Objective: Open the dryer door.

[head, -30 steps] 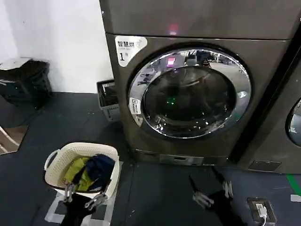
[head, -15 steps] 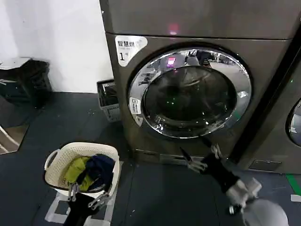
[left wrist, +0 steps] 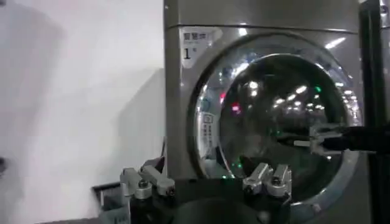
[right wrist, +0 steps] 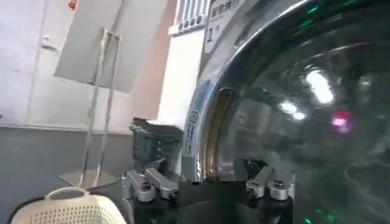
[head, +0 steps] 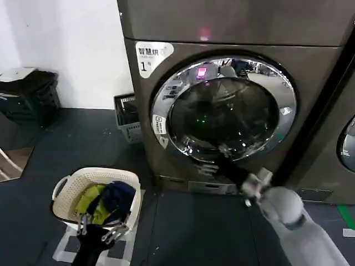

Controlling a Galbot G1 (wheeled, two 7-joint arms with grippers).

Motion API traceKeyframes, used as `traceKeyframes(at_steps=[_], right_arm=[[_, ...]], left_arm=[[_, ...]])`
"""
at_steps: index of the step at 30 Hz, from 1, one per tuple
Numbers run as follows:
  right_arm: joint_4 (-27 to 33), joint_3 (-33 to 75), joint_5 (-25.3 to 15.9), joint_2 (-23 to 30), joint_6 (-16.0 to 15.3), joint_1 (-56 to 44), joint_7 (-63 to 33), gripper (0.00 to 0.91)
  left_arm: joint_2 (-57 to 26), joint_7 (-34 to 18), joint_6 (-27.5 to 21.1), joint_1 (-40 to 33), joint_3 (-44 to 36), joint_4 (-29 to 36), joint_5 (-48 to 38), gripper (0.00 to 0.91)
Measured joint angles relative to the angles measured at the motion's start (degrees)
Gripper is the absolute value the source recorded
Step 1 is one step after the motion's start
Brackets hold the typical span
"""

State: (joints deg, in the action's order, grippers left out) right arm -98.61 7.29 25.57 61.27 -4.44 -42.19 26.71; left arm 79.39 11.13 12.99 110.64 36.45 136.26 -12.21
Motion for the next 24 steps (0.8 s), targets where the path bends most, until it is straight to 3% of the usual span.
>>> traceKeyframes(at_steps=[11,24], right_arm=[[8.9,-6.7,-0.3,3.9,-0.3,9.2,-0.4,0.907],[13.0,-10.5,1.1,6.0,-0.7,13.8,3.5,0.907]], left_arm=[[0.8,0.4,0.8,-1.0,1.4,-0.6,-0.9,0.907],[0.6,0.4,0.7,-1.7,2.8,-1.4,-1.7,0.907]])
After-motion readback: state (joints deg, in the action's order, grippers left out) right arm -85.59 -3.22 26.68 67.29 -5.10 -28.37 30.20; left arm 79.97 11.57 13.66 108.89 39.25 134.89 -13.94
